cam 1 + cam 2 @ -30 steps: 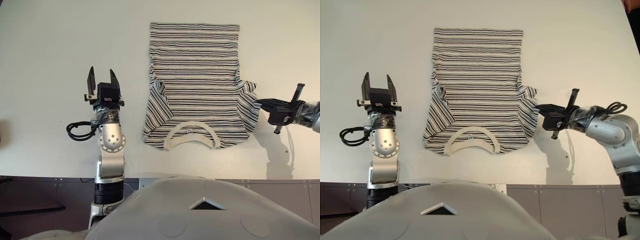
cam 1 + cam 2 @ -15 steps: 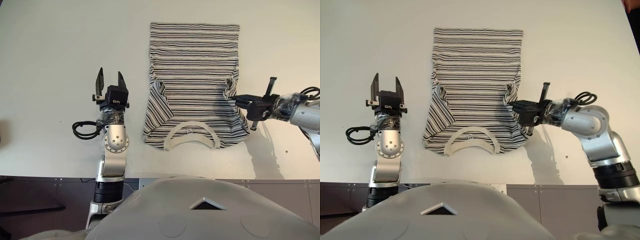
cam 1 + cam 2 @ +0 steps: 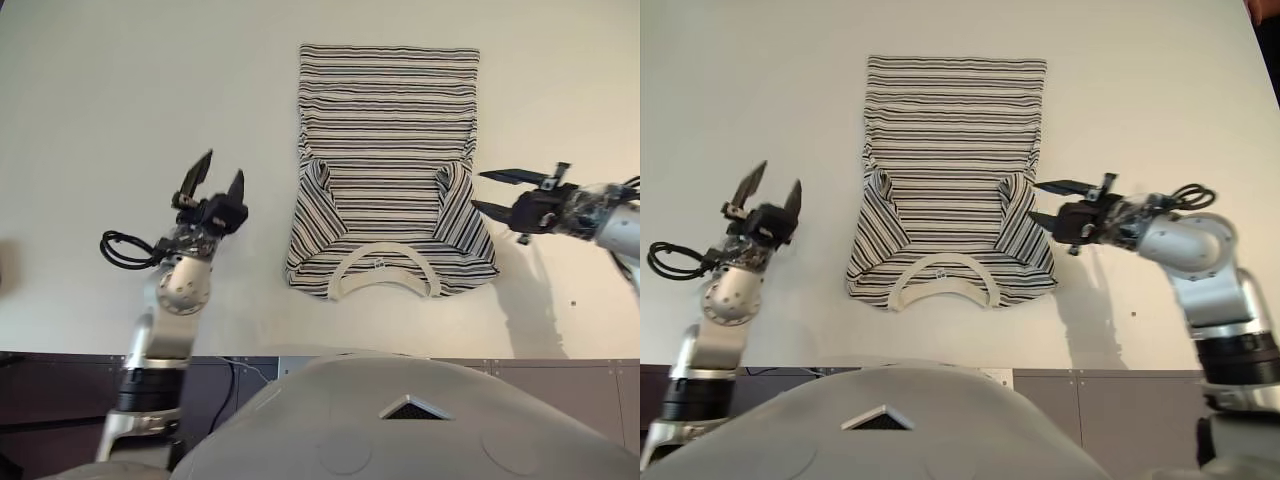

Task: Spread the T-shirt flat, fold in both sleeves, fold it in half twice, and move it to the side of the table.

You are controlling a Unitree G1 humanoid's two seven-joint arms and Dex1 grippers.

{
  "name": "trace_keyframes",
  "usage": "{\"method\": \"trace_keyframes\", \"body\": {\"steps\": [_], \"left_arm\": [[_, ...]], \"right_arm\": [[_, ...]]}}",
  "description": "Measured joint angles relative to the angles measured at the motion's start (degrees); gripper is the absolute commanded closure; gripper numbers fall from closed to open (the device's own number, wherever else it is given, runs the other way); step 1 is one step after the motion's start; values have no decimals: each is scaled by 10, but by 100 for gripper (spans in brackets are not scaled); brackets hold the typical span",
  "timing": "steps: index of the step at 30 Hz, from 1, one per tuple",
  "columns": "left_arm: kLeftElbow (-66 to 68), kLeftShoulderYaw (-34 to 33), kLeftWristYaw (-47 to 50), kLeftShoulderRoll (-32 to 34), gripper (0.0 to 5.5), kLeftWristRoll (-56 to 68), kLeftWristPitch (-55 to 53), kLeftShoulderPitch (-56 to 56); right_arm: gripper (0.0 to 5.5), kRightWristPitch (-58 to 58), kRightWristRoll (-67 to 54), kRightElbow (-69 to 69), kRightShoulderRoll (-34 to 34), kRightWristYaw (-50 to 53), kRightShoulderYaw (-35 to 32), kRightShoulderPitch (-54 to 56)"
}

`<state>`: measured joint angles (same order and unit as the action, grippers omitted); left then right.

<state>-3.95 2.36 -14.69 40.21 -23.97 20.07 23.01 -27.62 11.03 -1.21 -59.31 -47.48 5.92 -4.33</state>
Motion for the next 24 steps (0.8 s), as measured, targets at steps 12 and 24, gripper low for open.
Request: {"method": "trace_keyframes", "body": {"steps": [12, 24], "left_arm": [[9, 88, -227, 164, 173, 81, 159, -82], [30, 143, -227, 150, 169, 82, 218, -113]], "right_arm": [[227, -148, 0, 43, -40, -40, 34, -82], [273, -174, 22, 3, -22, -16, 43, -56]]}}
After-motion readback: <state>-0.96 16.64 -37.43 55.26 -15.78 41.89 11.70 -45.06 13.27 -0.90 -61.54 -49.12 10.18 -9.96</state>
